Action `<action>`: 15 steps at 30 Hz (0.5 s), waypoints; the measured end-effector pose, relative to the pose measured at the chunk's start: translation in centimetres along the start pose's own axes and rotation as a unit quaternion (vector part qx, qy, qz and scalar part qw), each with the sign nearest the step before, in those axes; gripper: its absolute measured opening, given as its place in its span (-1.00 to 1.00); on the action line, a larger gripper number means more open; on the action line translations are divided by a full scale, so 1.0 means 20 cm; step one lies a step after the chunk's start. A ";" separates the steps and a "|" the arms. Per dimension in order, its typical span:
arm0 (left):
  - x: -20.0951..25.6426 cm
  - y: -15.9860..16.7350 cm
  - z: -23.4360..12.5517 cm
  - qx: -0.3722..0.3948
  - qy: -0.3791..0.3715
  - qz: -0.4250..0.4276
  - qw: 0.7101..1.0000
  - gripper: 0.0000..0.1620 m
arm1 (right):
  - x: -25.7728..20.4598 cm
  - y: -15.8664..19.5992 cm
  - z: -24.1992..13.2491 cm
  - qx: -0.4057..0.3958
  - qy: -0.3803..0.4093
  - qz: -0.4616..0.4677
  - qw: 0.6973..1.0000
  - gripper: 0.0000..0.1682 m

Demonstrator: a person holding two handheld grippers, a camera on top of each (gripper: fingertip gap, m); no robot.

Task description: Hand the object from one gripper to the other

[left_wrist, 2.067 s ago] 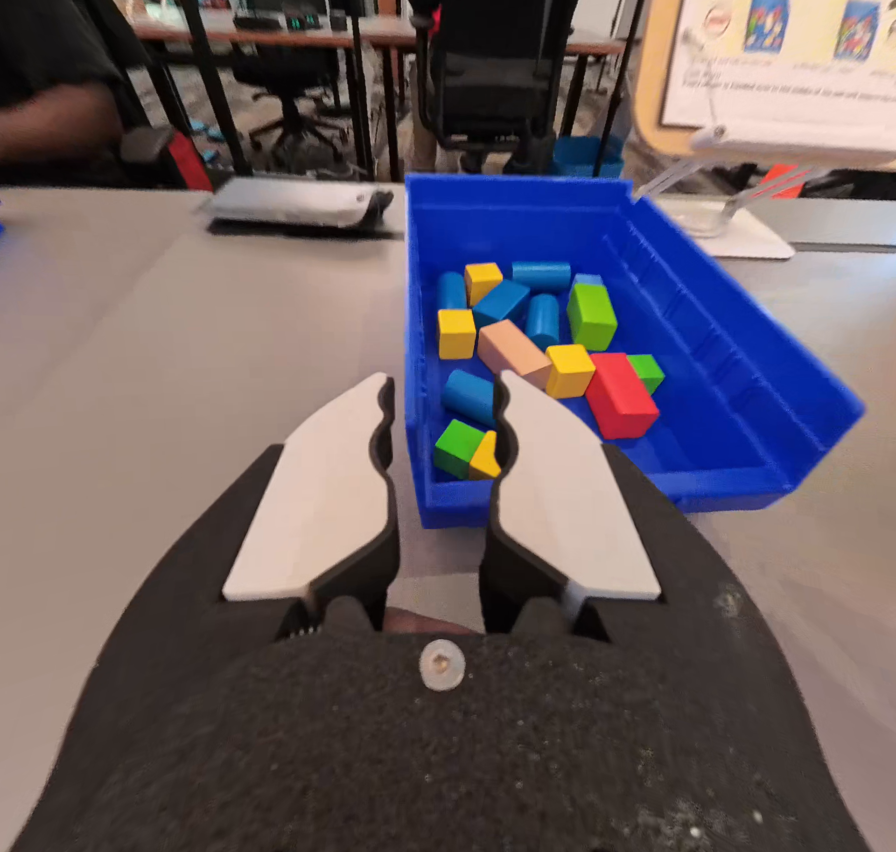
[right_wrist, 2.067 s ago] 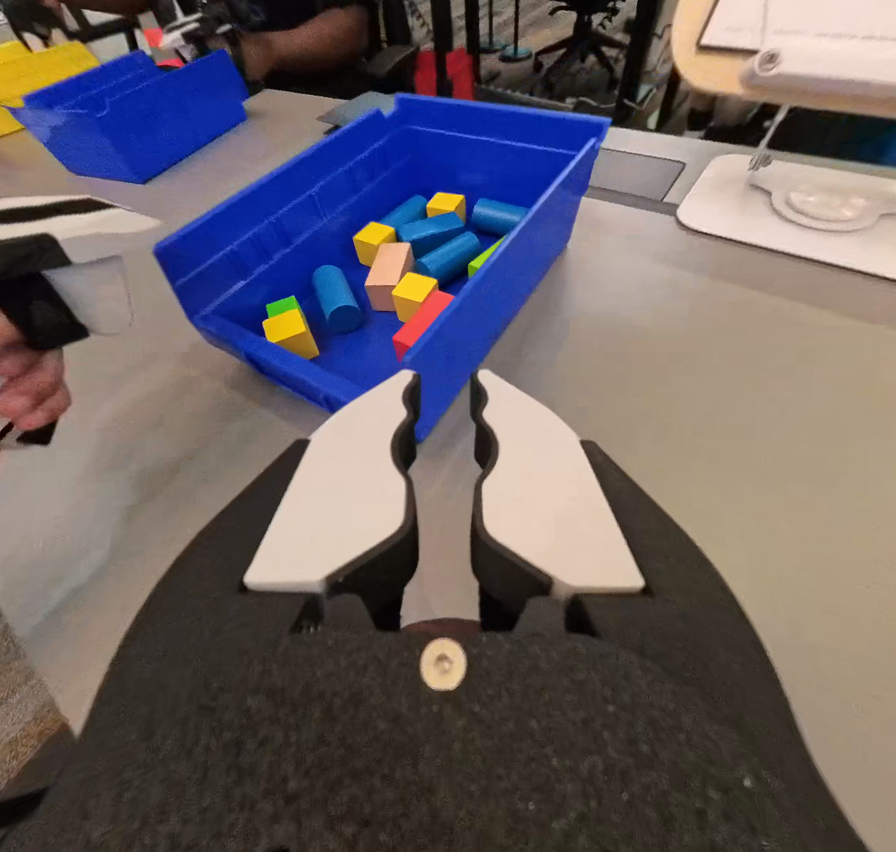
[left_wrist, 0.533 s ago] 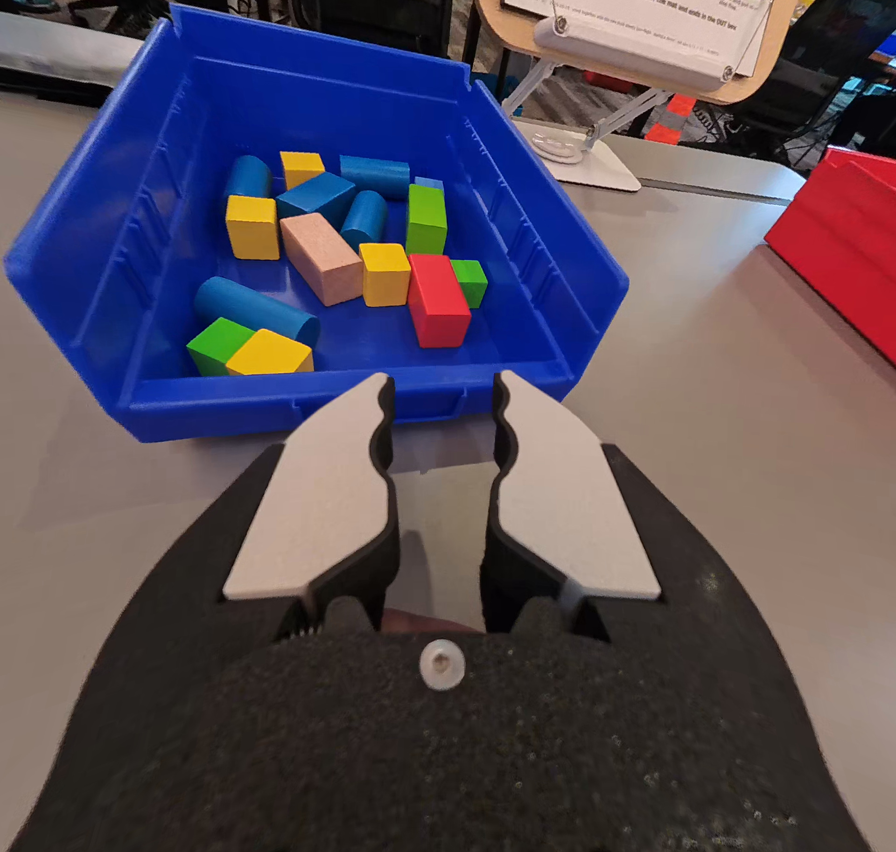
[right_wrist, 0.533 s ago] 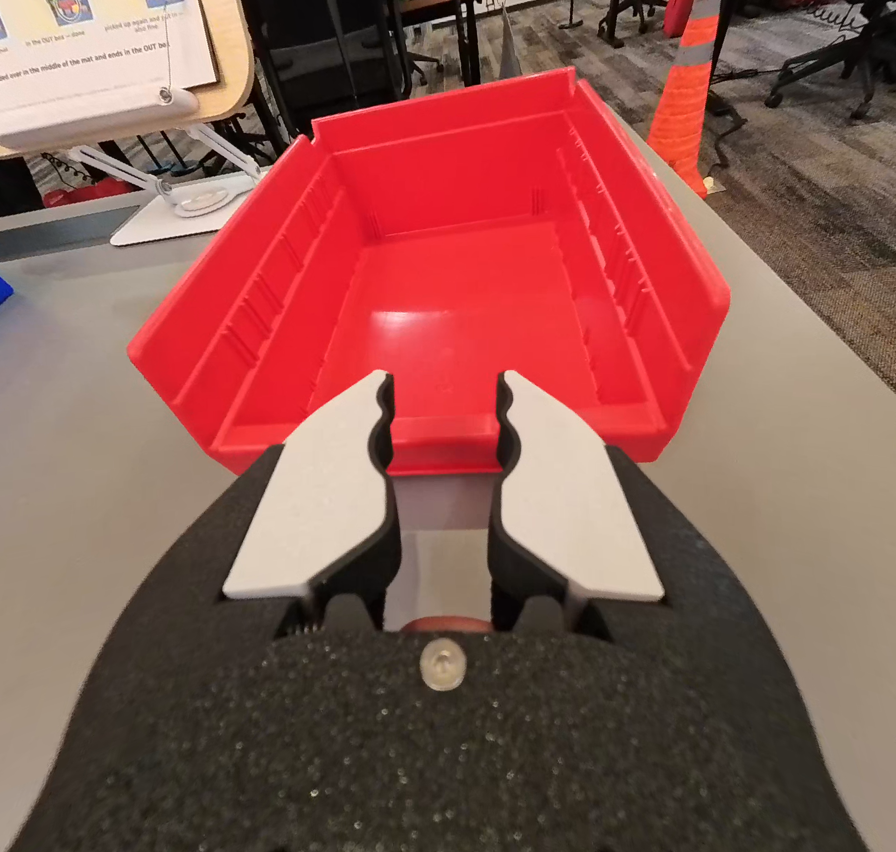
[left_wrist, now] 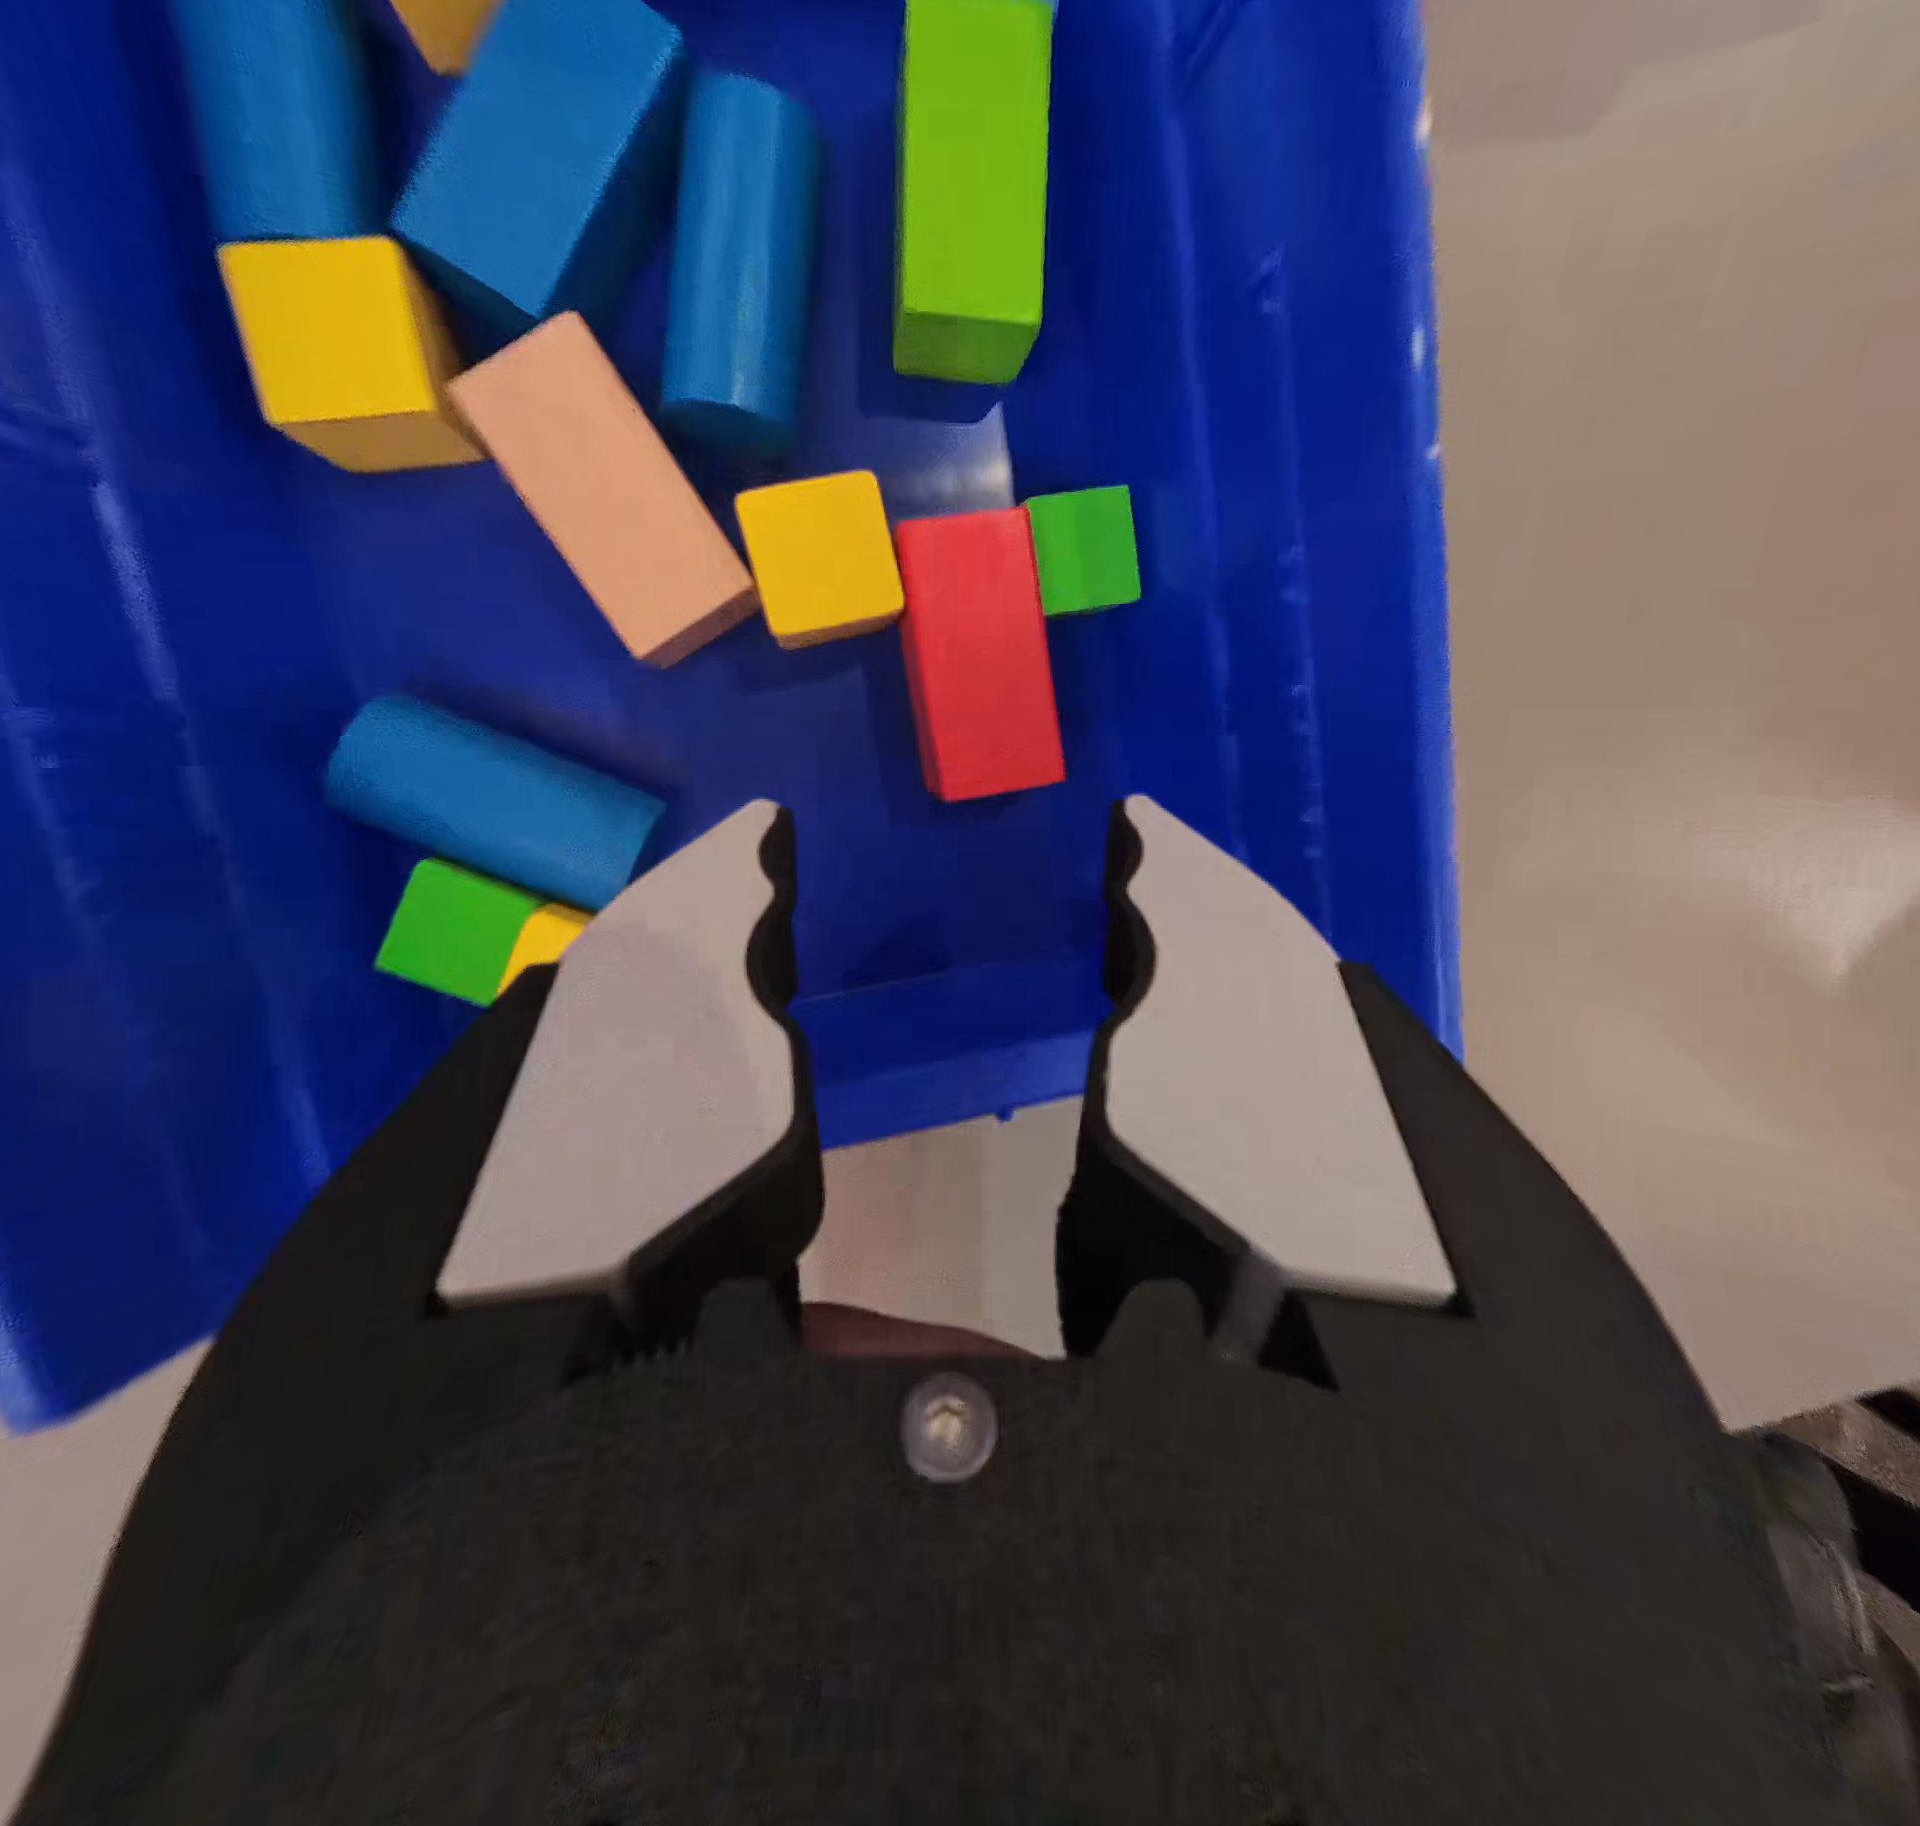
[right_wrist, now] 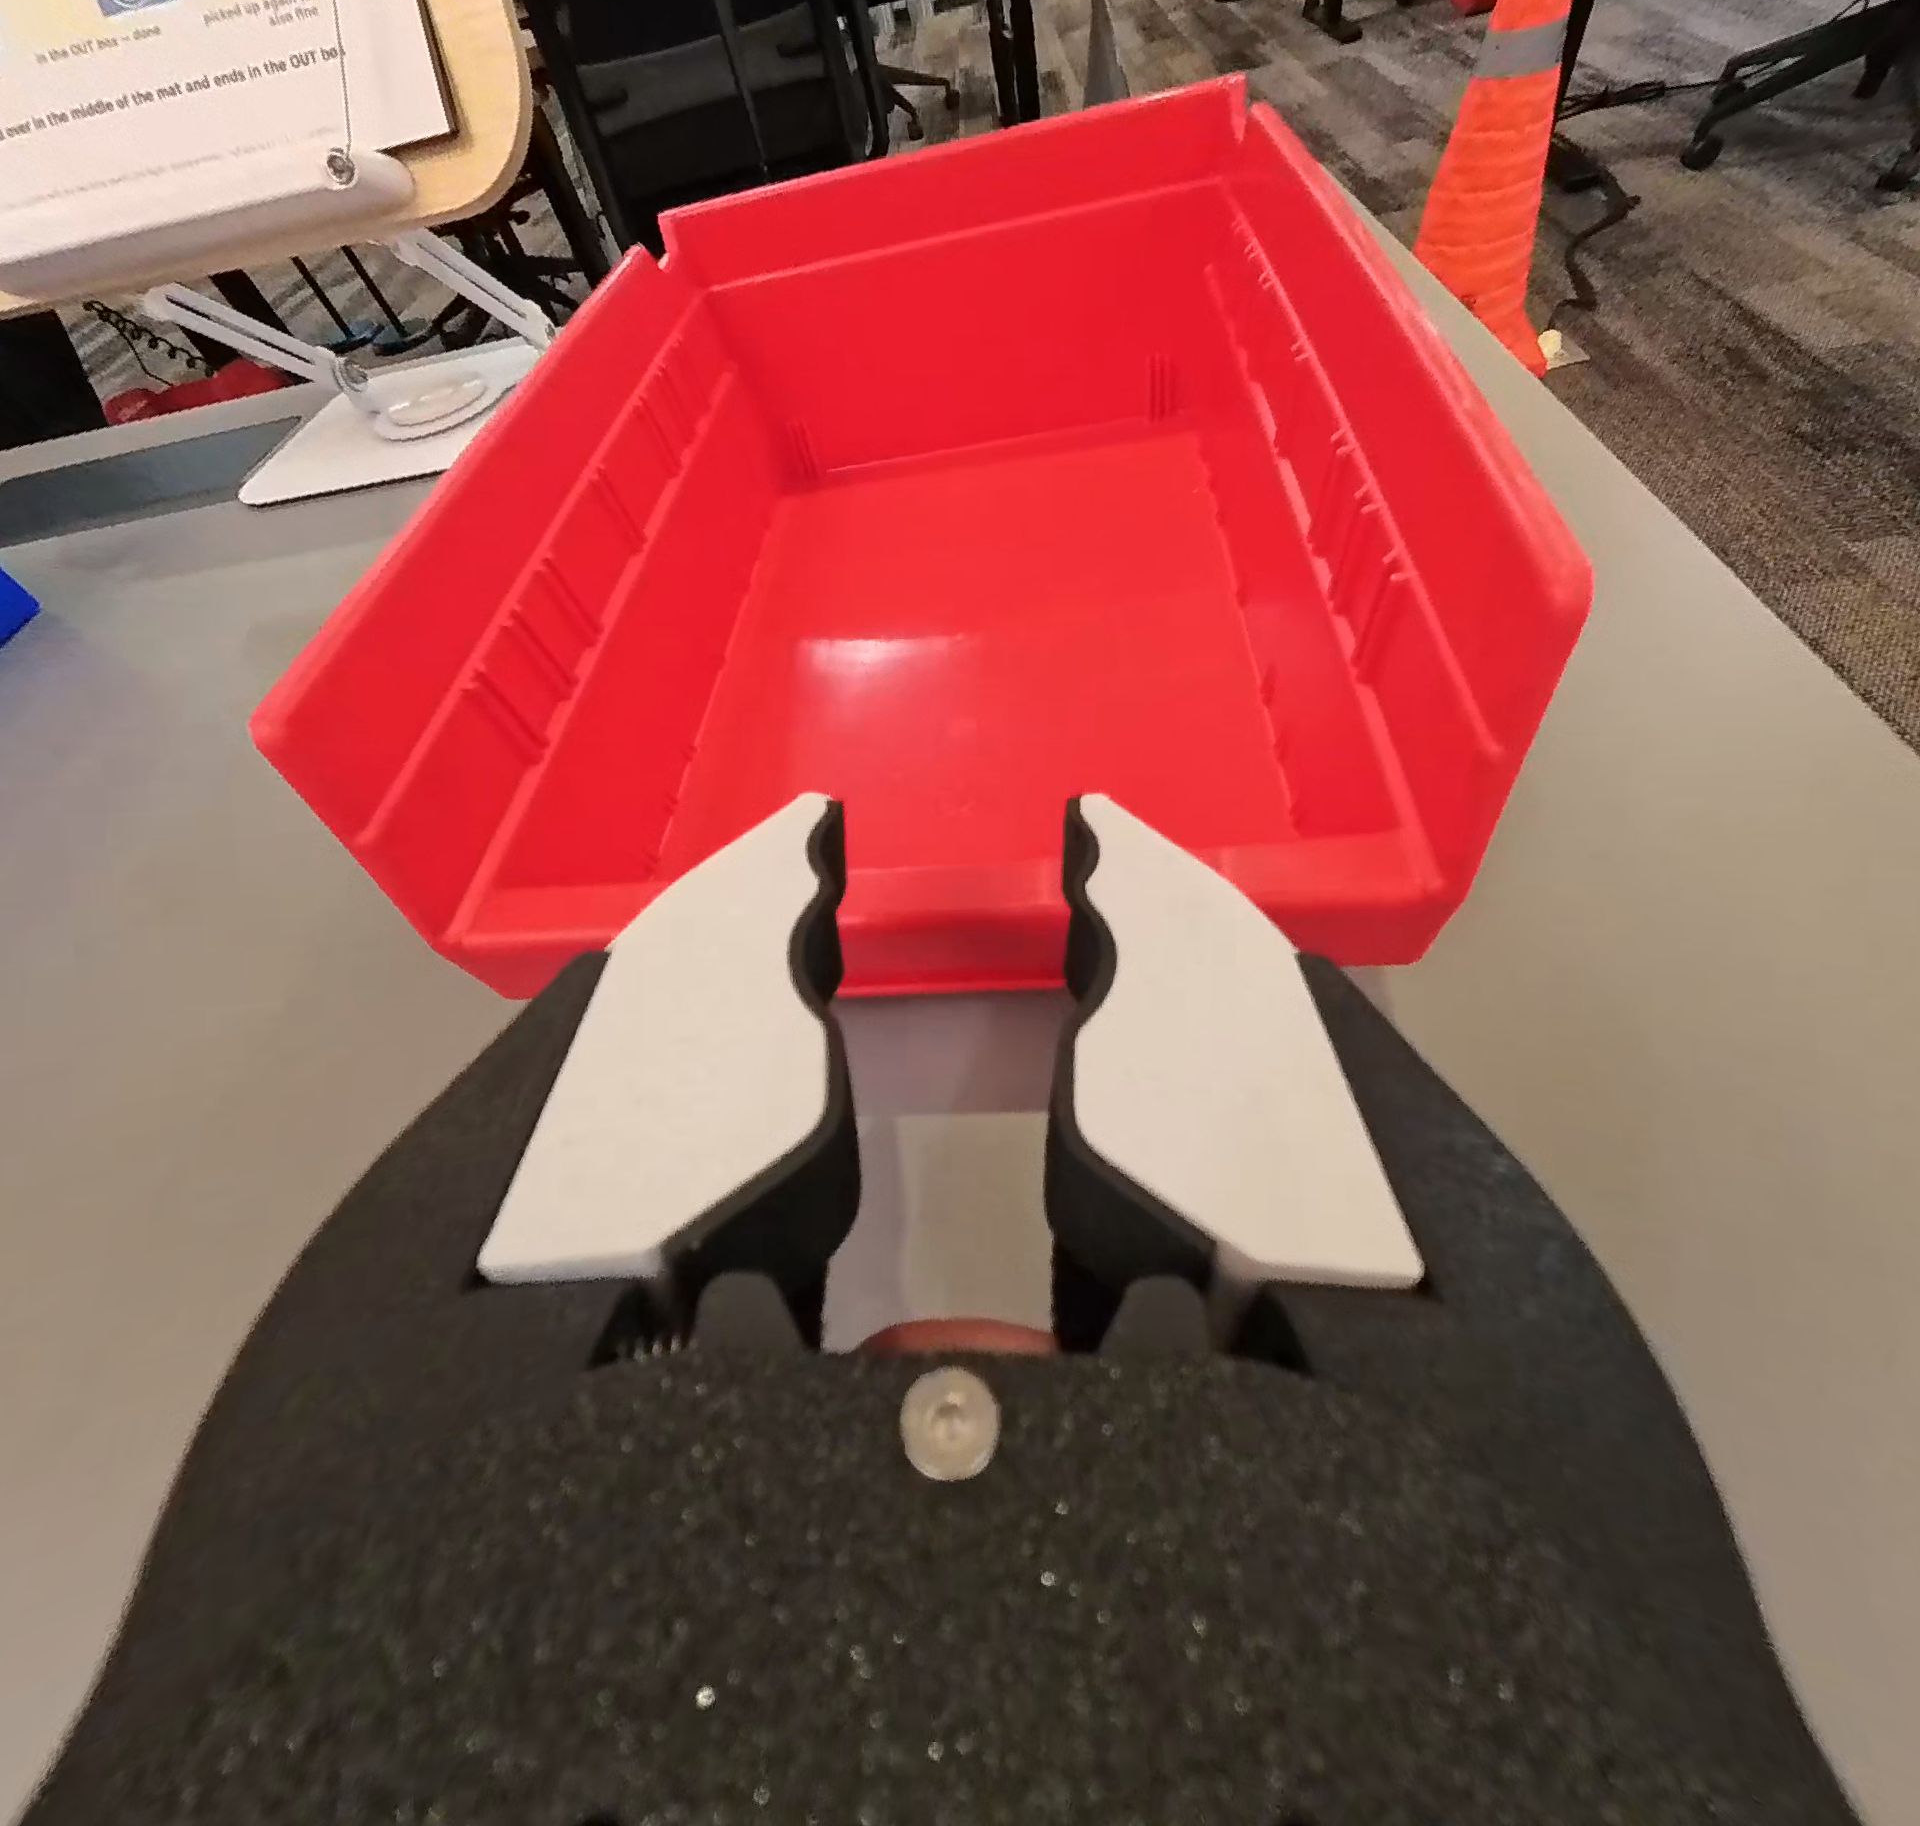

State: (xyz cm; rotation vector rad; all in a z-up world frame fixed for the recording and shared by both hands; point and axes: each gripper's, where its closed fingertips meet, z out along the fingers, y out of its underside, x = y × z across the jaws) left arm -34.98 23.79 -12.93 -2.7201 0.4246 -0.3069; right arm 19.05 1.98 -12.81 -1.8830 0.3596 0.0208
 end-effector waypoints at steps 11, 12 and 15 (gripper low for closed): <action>0.01 -0.01 0.29 -0.129 -0.088 0.018 0.988 -0.32 | -0.01 0.03 0.05 -0.015 -0.012 0.005 1.000 -0.53; 0.00 0.01 0.31 -0.136 -0.096 0.022 0.986 -0.34 | -0.01 0.03 0.05 -0.017 -0.013 0.004 1.000 -0.53; -0.02 0.02 0.34 -0.139 -0.102 0.025 0.985 -0.57 | -0.02 0.04 0.05 -0.020 -0.014 -0.003 1.000 -0.53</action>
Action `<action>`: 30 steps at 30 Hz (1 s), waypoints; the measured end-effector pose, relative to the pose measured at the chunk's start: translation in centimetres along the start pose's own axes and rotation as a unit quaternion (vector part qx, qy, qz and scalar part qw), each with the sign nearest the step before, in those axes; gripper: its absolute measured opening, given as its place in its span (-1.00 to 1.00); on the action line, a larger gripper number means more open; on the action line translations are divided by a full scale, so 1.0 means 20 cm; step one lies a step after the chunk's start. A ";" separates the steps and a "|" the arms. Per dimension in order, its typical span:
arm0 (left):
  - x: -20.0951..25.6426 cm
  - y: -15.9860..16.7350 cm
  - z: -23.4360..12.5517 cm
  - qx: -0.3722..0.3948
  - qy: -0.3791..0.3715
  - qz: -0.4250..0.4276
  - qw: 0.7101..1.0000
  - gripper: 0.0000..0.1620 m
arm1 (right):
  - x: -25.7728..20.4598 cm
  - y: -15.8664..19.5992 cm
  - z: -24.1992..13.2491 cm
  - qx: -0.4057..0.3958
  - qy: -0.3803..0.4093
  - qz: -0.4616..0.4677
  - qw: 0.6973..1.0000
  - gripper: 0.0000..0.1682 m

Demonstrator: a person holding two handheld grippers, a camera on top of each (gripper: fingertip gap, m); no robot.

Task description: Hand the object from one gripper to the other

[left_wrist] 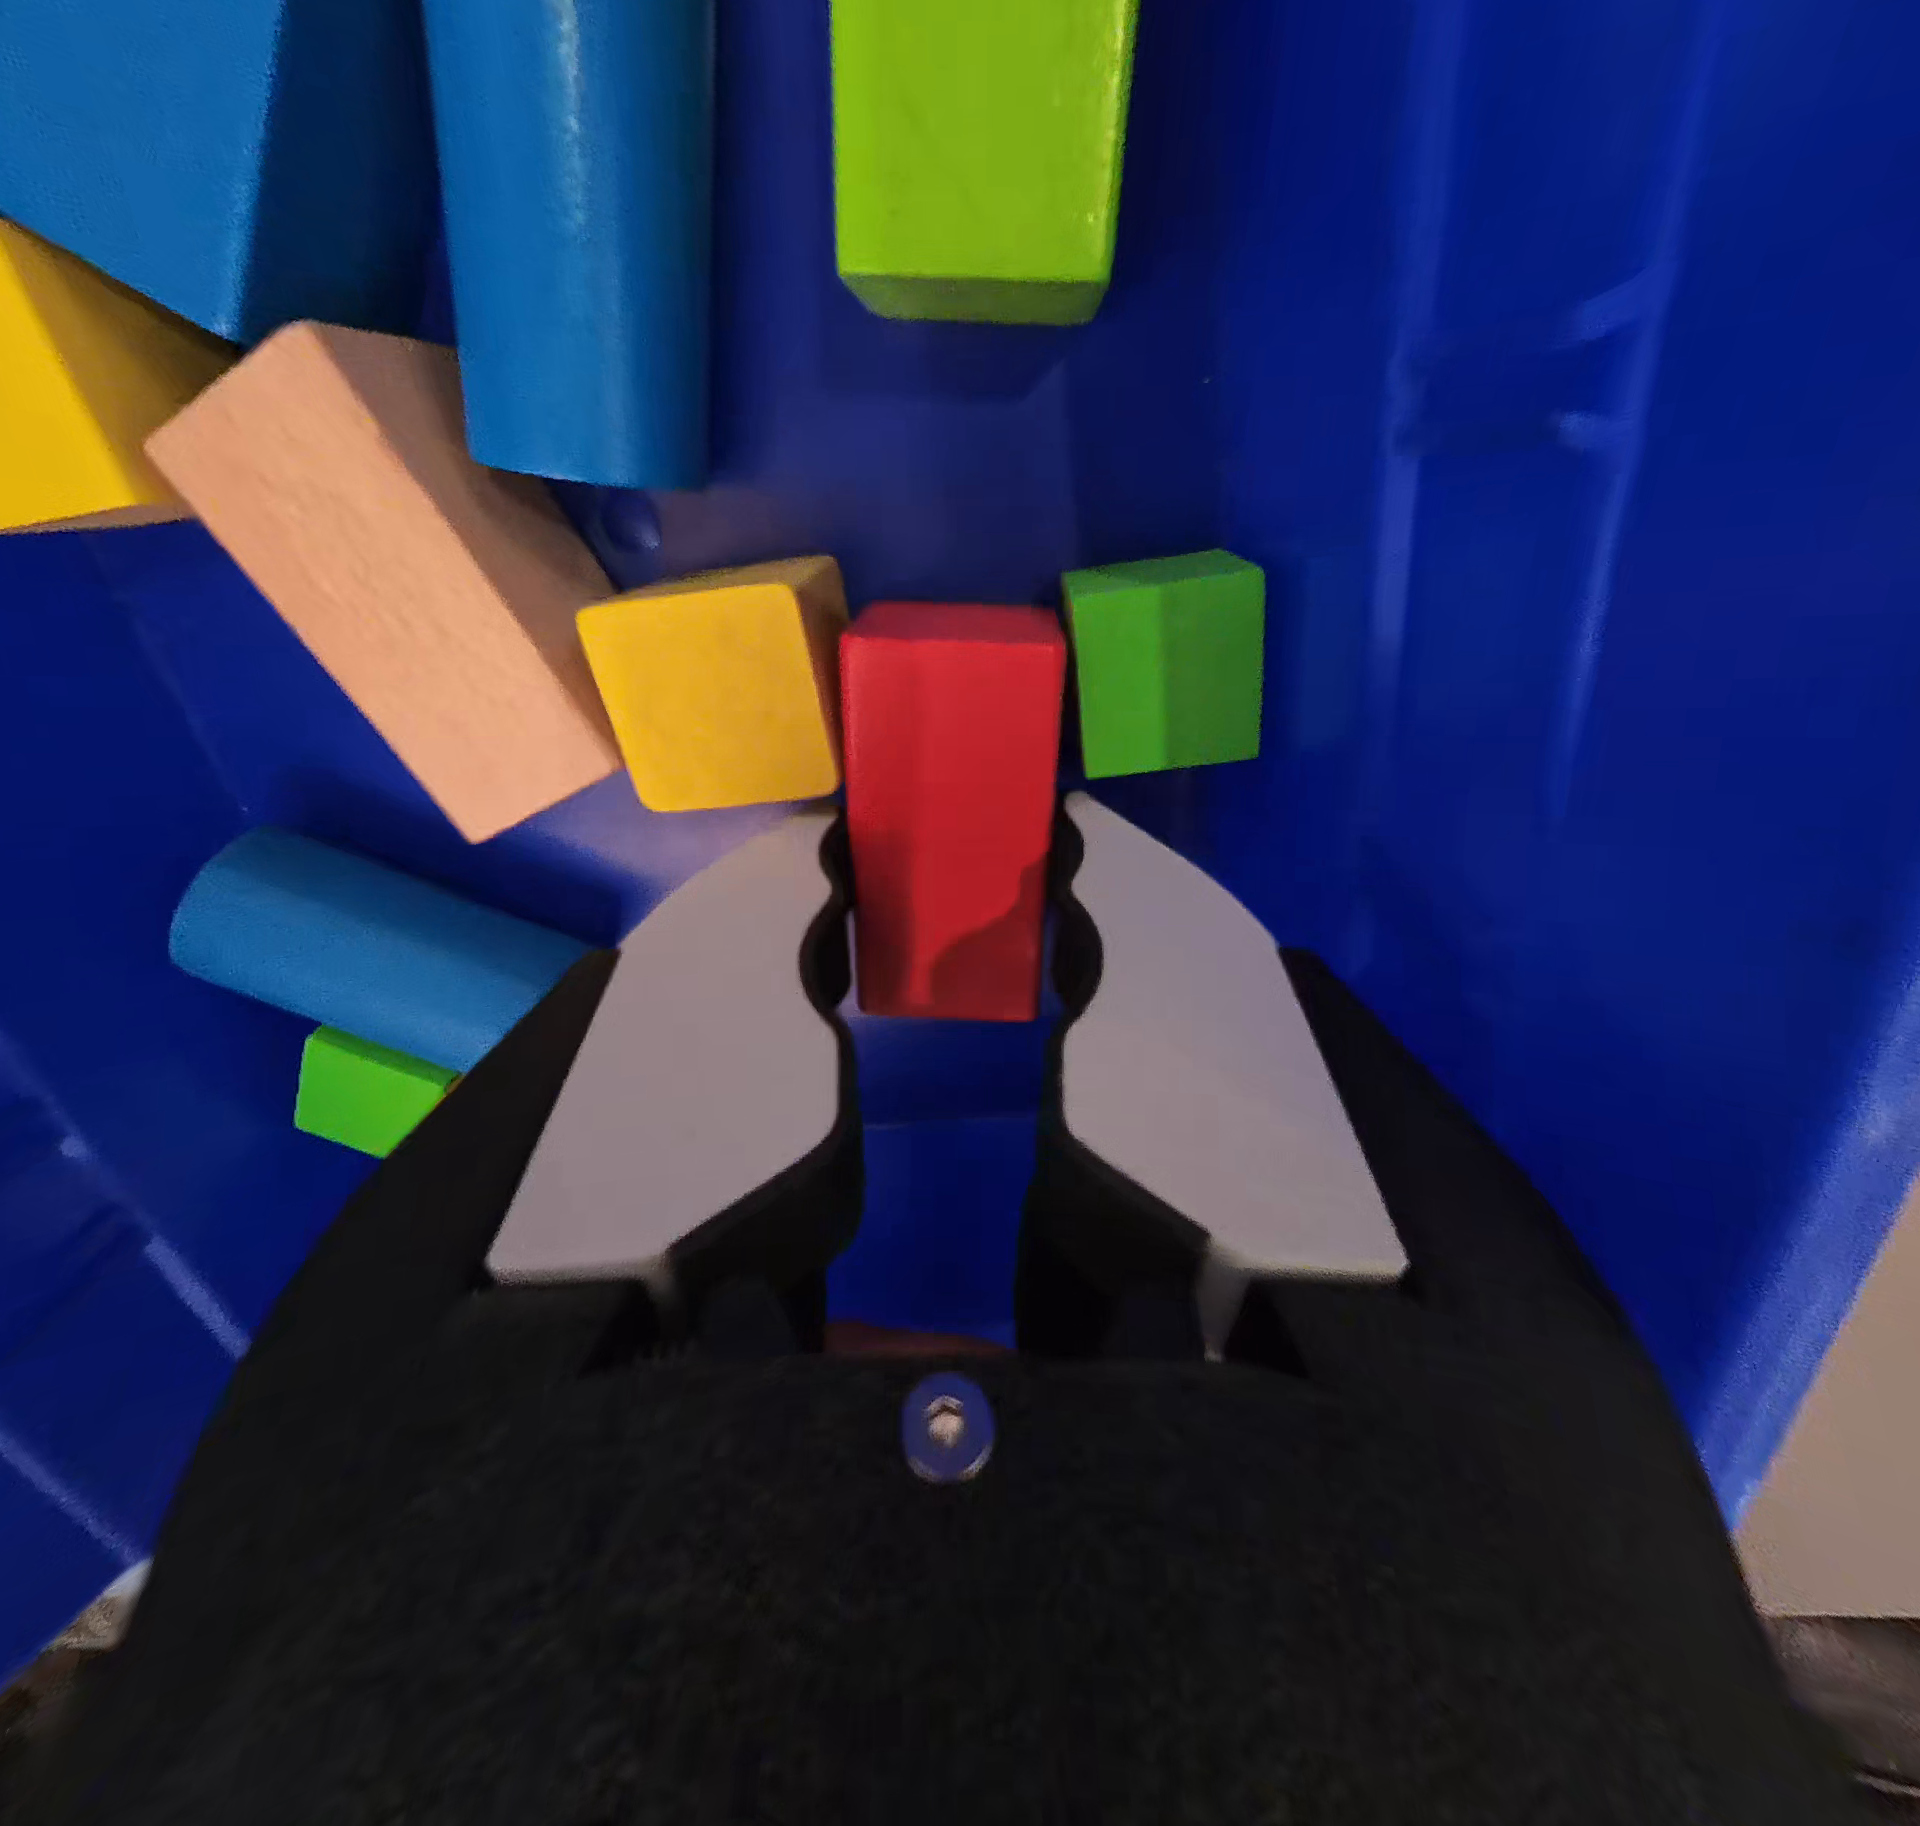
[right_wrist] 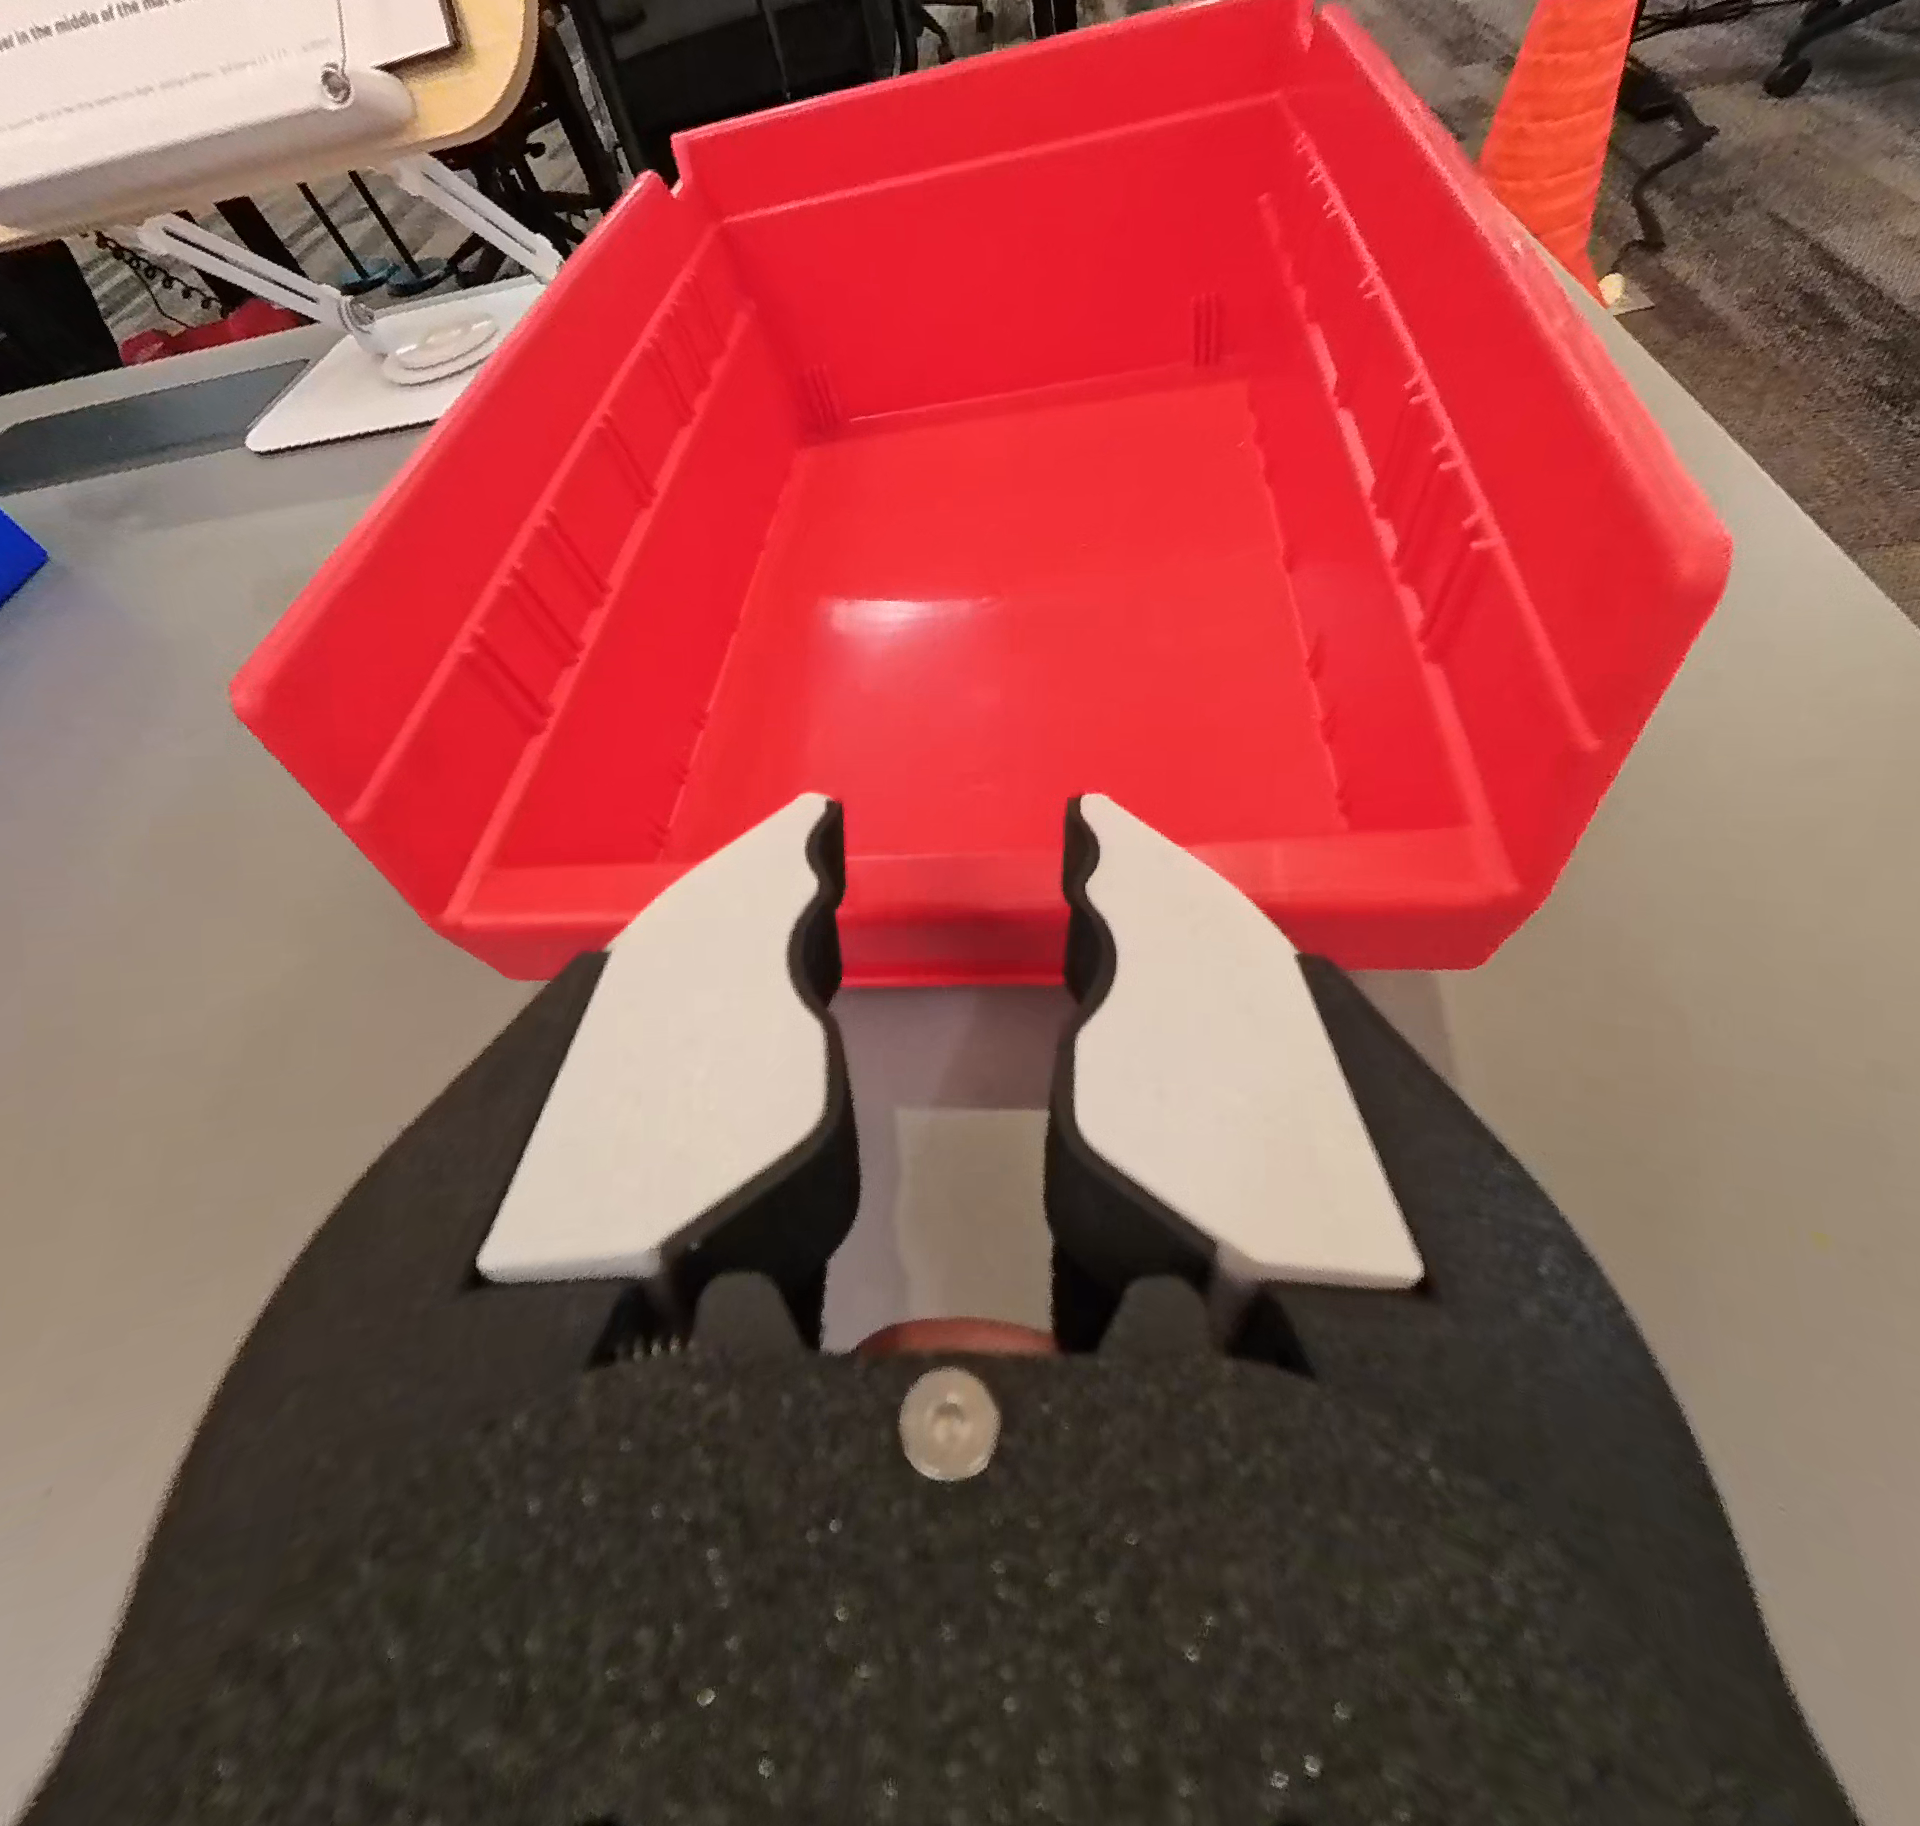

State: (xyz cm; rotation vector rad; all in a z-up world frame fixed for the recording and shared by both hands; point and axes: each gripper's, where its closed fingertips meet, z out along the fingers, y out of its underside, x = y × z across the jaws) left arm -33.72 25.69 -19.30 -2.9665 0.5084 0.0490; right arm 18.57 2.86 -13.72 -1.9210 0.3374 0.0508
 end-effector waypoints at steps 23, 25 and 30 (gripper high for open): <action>0.30 0.13 -0.91 0.279 0.637 -0.082 0.714 -0.59 | -1.12 -0.40 -0.08 0.132 -0.375 -0.195 0.897 -0.07; 0.54 0.15 -0.91 0.231 0.665 -0.062 0.707 -0.58 | -1.27 -0.36 0.00 0.112 -0.408 -0.239 0.874 -0.04; 1.08 0.27 -0.89 0.105 0.737 -0.043 0.666 -0.58 | -1.57 -0.24 0.02 0.114 -0.497 -0.265 0.818 0.07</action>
